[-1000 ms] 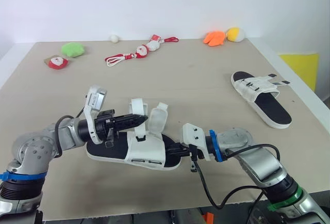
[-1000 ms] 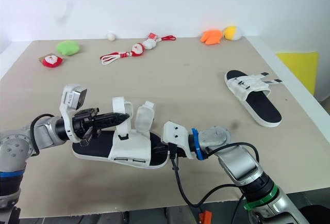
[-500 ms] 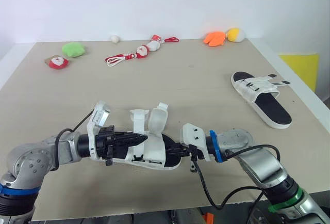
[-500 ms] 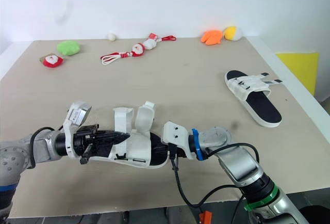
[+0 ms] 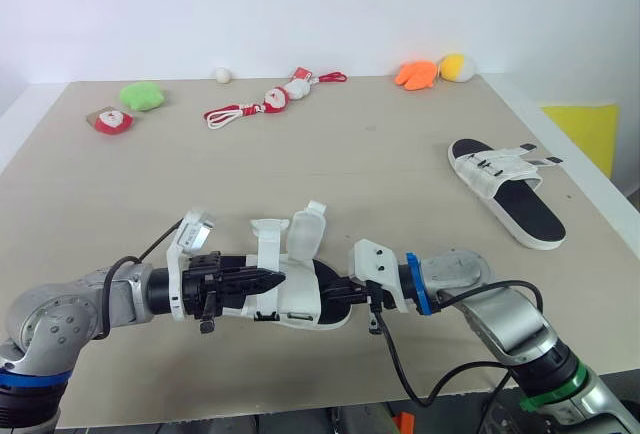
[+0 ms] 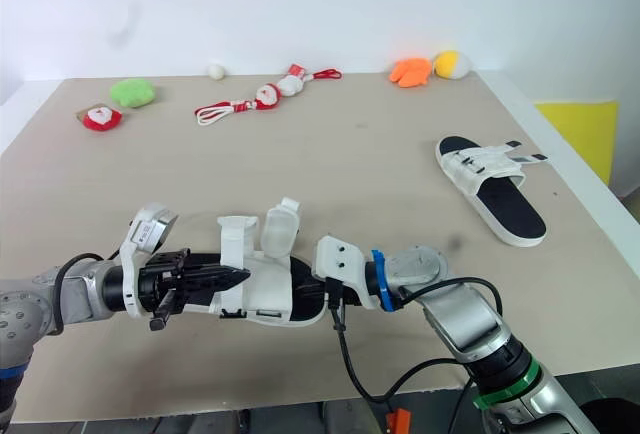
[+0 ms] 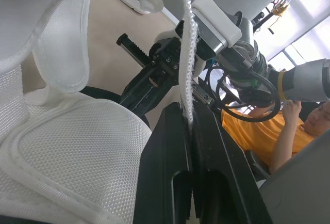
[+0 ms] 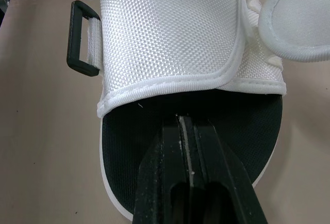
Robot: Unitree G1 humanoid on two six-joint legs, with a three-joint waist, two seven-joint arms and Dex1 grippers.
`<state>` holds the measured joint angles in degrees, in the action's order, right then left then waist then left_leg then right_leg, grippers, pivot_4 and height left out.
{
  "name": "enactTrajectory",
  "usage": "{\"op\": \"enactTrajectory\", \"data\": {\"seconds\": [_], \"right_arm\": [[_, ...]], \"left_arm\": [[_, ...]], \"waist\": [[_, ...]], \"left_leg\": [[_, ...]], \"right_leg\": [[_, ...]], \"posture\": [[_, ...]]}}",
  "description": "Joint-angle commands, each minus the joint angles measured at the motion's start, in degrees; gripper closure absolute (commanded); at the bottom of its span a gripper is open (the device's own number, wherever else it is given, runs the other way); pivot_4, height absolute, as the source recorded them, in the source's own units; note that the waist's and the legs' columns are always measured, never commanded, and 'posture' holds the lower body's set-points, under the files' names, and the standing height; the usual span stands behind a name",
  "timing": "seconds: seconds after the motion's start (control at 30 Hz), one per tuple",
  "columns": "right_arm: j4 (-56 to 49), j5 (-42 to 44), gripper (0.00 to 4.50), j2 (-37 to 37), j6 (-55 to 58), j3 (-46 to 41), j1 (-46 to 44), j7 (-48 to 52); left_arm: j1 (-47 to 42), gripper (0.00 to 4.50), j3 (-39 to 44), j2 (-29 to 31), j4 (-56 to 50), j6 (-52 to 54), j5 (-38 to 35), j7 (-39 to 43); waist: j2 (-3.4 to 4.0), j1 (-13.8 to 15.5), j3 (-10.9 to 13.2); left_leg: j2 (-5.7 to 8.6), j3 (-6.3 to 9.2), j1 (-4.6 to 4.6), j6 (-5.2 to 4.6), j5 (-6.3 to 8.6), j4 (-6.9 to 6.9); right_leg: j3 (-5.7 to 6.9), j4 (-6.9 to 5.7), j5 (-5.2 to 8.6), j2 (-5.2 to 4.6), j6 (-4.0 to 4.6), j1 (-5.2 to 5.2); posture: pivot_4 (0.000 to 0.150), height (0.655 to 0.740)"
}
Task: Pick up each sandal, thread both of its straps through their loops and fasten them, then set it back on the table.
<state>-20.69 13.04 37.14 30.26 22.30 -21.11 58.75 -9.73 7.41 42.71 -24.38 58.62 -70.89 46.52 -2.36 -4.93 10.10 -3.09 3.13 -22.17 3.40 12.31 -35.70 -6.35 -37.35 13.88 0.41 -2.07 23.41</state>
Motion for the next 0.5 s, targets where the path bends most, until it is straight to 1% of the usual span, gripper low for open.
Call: {"op": "enactTrajectory", "data": {"seconds": [0.03, 0.3, 0.5], "right_arm": [[1.8, -1.6, 4.50, 0.3, 1.6, 2.5, 1.5, 0.0], [2.3, -1.8, 4.50, -0.2, 1.2, 2.9, 1.2, 0.1], [2.6, -1.9, 4.50, -0.5, 0.8, 3.2, 1.1, 0.5]], "left_arm": [[0.2, 4.48, 1.2, 1.1, -2.3, 0.5, -0.5, -1.3], [2.4, 4.48, 2.2, 1.9, -4.4, -0.1, 1.0, -5.1], [3.2, 4.48, 1.9, 0.6, -5.4, -1.6, 2.2, -8.6]], "waist": [[0.00, 0.0, 0.0], [0.00, -0.1, 0.0], [0.00, -0.1, 0.0]], "left_leg": [[0.00, 0.00, 0.00, 0.00, 0.00, 0.00], [-0.02, 0.00, 0.02, 0.00, 0.00, 0.02], [-0.06, 0.00, 0.06, 0.00, 0.00, 0.06]], "right_leg": [[0.00, 0.00, 0.00, 0.00, 0.00, 0.00], [0.00, 0.00, 0.00, 0.02, 0.00, 0.00], [-0.01, 0.00, 0.01, 0.06, 0.01, 0.00]], "posture": [[0.150, 0.7400], [0.150, 0.7400], [0.150, 0.7400]]}}
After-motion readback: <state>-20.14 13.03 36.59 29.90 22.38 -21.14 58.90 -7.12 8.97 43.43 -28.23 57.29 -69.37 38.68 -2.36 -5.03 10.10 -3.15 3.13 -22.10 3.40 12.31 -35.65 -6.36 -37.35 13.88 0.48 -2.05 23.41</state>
